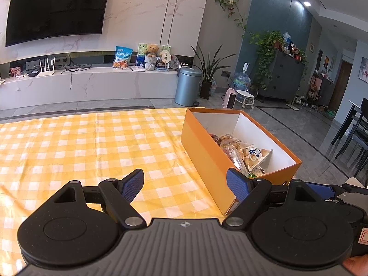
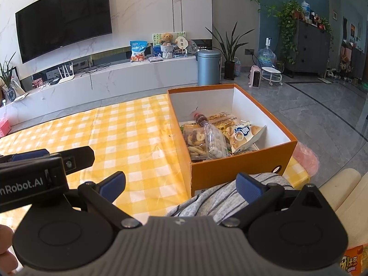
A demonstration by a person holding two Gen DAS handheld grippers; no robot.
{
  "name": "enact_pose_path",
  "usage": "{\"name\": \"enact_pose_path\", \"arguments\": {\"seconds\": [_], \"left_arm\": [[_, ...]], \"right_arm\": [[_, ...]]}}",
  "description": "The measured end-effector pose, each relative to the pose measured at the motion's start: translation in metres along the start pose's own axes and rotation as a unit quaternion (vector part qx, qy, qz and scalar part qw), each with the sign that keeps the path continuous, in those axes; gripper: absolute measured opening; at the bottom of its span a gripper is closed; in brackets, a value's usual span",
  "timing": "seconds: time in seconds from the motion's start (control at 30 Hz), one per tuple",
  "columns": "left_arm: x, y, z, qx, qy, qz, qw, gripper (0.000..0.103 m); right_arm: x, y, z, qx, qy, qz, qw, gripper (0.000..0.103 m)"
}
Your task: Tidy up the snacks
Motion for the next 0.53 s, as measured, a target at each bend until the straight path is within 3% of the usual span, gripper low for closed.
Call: {"name": "enact_pose_path", "arguments": {"seconds": [0.53], "left_arm": [[-0.0003, -0.0029, 0.0003, -0.003, -0.002, 0.008, 1.0, 0.096]], "right_arm": [[-0.0003, -0.0017, 0.0026, 0.009, -0.004, -0.002, 1.0, 0.1]]}}
Point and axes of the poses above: each gripper's, at about its wrist camera, not at the fingertips, and x roughly against the way its jaws point, z to its left, y to its top, the point moved 9 cm from there along -x, roughly the way its jaws point, and after that the axes turned 3 degrees about -y, right-handed, at the moved point
